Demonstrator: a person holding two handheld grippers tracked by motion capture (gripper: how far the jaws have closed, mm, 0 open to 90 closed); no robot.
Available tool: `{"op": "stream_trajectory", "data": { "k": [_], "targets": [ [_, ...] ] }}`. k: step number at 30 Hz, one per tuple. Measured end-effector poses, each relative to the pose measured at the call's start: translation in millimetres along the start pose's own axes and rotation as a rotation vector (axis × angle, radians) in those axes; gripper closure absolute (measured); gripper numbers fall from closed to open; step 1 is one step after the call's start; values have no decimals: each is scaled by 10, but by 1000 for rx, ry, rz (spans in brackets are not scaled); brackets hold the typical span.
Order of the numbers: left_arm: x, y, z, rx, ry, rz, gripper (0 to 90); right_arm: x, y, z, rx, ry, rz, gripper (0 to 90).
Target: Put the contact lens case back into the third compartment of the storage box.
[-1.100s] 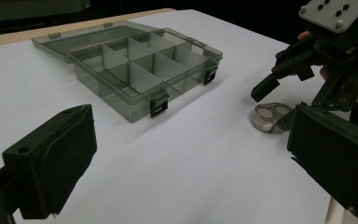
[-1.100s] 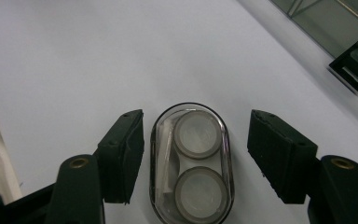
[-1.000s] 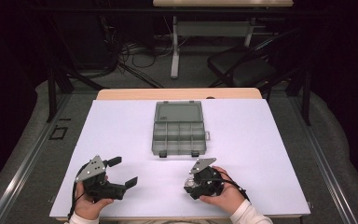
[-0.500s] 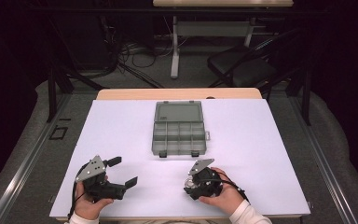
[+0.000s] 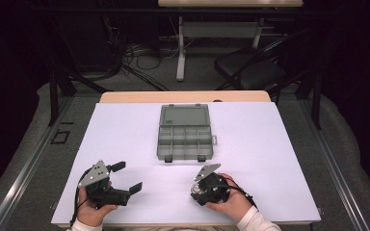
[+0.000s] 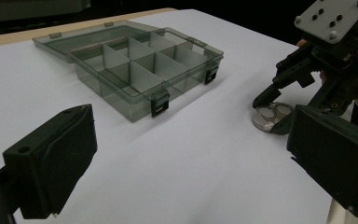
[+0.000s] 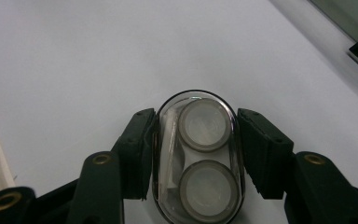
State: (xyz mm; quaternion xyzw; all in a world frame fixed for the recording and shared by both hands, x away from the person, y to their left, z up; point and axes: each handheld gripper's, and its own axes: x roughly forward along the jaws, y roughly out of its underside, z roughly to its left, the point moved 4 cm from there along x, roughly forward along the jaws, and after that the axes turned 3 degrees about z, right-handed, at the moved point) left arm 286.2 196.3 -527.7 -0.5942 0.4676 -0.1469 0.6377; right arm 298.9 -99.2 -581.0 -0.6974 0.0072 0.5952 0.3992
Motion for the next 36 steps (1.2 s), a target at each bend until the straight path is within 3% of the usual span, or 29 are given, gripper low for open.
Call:
{"op": "stream_trajectory", "data": {
  "k": [24, 36],
  "targets": [
    [-1, 1, 2, -1, -6, 2, 15, -35, -16, -7, -9, 2, 1, 488],
    [1, 0, -1, 1, -5, 2, 15, -130, -57, -31, 15, 13, -5, 488]
  ]
}}
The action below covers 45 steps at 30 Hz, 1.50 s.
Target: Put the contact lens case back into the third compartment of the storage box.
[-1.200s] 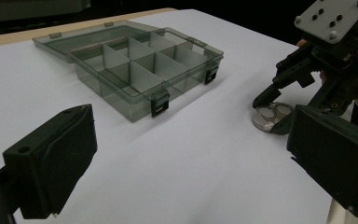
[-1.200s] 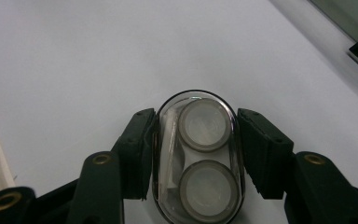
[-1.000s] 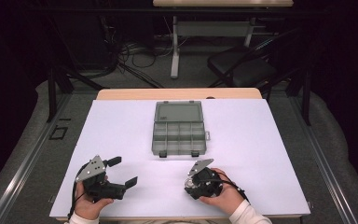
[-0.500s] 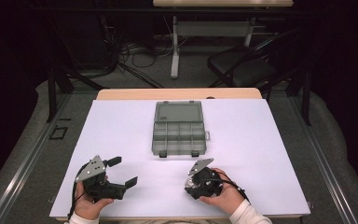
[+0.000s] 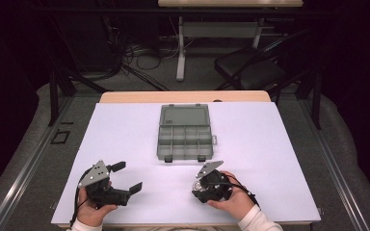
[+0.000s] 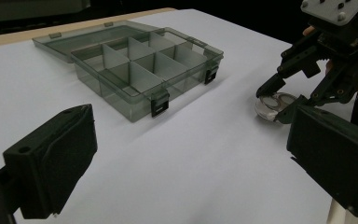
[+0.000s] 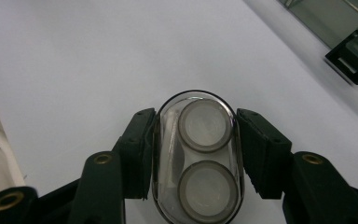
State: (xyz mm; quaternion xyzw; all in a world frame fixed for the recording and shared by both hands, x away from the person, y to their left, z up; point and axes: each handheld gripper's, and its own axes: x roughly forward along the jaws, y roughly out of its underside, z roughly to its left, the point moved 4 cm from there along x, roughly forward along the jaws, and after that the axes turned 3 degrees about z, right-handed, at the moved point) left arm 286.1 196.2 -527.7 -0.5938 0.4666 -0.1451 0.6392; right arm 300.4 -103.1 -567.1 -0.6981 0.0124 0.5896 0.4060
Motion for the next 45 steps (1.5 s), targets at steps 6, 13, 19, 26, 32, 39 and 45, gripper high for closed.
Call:
{"op": "stream_trajectory", "data": {
  "k": [6, 13, 19, 26, 32, 39, 45],
  "targets": [
    [-1, 0, -1, 0, 0, -1, 15, -66, -57, -36, 3, 13, -10, 488],
    [0, -1, 0, -1, 3, -4, 16, -120, -126, -92, 27, 22, -13, 489],
    [-3, -1, 1, -1, 5, 0, 15, -158, -203, -135, 34, 25, -9, 488],
    [-4, -1, 2, -1, 5, 0, 16, -188, -299, -198, 47, 22, -19, 489],
    [-2, -1, 3, -2, 2, -4, 15, -211, -396, -271, 61, 20, -21, 489],
    [-2, 0, 5, -4, 2, -4, 16, -217, -482, -357, 84, 12, -30, 488],
    [-2, -1, 5, -3, 3, -5, 16, -218, -555, -435, 100, 19, -29, 488]
  ]
}}
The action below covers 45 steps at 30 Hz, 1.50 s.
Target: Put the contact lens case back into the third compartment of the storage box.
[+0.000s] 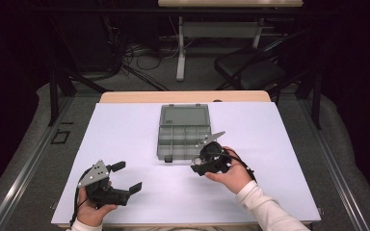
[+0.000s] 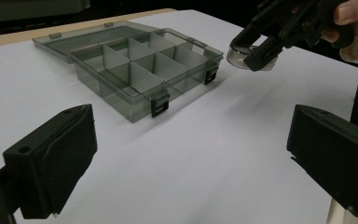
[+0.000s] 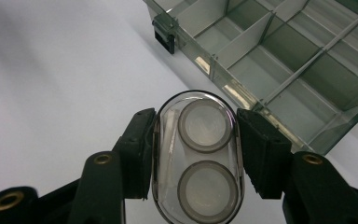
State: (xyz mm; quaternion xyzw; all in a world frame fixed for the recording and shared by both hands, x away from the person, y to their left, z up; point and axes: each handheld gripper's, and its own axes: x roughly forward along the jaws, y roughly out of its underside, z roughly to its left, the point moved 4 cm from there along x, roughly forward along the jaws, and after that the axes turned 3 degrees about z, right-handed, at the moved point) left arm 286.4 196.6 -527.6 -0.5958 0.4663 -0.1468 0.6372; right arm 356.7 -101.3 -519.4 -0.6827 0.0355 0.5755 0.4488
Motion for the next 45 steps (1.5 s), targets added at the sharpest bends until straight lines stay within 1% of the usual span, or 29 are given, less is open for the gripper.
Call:
{"op": "stream_trajectory", "data": {
  "k": [5, 6, 12, 15, 17, 19, 21, 28, 29, 31, 34, 37, 38, 40, 45],
  "targets": [
    [-3, 0, 2, 0, 6, 4, 15, 12, -74, -42, 6, 10, -4, 488],
    [-1, 0, 1, -1, 1, 0, 15, 15, -91, -54, 3, 12, -4, 489],
    [-2, 0, 1, 1, 2, 0, 16, 48, -179, -98, 6, 25, -9, 489],
    [-4, 0, 1, -1, 6, 3, 16, 59, -202, -111, 5, 27, -4, 488],
    [-4, 1, 3, -3, 7, 3, 16, 86, -233, -129, 3, 30, -10, 489],
    [-5, 1, 3, -2, 6, 3, 16, 99, -249, -137, 11, 33, -4, 489],
    [-5, 1, 3, -1, 6, 3, 15, 105, -256, -148, 5, 35, -5, 488],
    [-1, 2, 5, -2, 3, 1, 15, 144, -314, -199, 13, 46, -2, 489],
    [-2, 1, 4, -4, 4, 0, 16, 161, -328, -211, 24, 48, -2, 489],
    [-2, 2, 5, -4, 4, 0, 15, 185, -345, -235, 18, 53, -4, 489],
    [-2, 1, 6, -4, 4, 0, 15, 220, -372, -256, 33, 59, -5, 489],
    [-2, 1, 5, -4, 3, -2, 16, 256, -399, -287, 31, 66, 0, 488],
    [-2, 2, 6, -4, 3, -1, 16, 267, -407, -288, 40, 67, 5, 489],
    [-4, 2, 8, -4, 3, 0, 15, 289, -425, -302, 42, 74, 6, 488],
    [-3, 1, 11, -2, 4, -4, 16, 318, -475, -325, 30, 85, 4, 489]
  ]
}}
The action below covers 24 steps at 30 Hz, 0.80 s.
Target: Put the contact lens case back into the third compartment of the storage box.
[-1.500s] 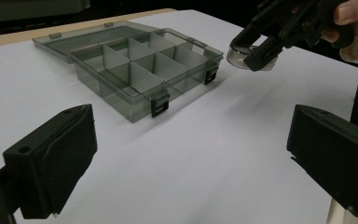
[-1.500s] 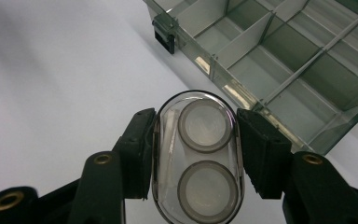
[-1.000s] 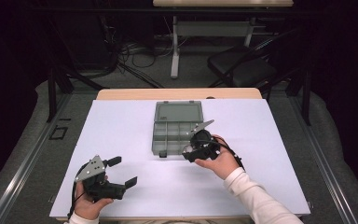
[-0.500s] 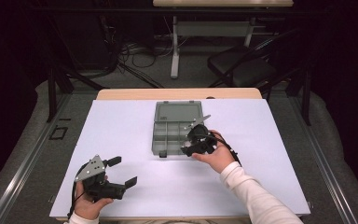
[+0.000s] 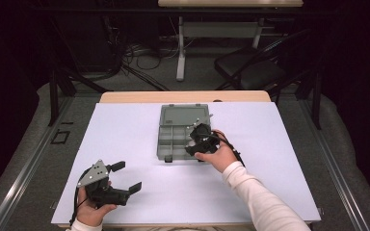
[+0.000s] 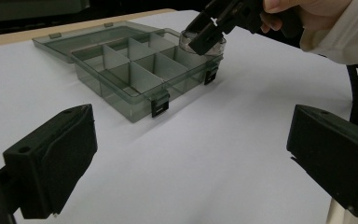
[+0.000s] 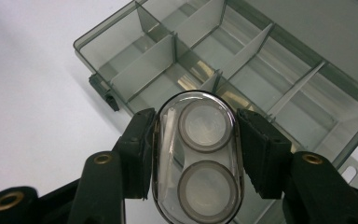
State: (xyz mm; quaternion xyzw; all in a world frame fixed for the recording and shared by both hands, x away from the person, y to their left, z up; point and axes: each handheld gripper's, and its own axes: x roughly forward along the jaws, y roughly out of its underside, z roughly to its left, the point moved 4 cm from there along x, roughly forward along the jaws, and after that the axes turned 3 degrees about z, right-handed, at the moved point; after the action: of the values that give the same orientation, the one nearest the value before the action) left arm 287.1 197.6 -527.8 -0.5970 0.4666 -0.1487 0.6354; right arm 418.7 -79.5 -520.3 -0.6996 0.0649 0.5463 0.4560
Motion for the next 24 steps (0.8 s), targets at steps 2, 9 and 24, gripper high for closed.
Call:
{"op": "stream_trajectory", "data": {
  "k": [2, 9, 24],
  "targets": [
    [-1, -1, 0, 0, 0, -1, 15, 11, -25, -4, 6, 5, -3, 489],
    [-5, 0, 2, 1, 0, 2, 15, 81, -109, -64, 9, 22, -20, 488],
    [-6, 0, 5, -2, 1, 2, 15, 140, -235, -159, 42, 31, -77, 488]
  ]
}}
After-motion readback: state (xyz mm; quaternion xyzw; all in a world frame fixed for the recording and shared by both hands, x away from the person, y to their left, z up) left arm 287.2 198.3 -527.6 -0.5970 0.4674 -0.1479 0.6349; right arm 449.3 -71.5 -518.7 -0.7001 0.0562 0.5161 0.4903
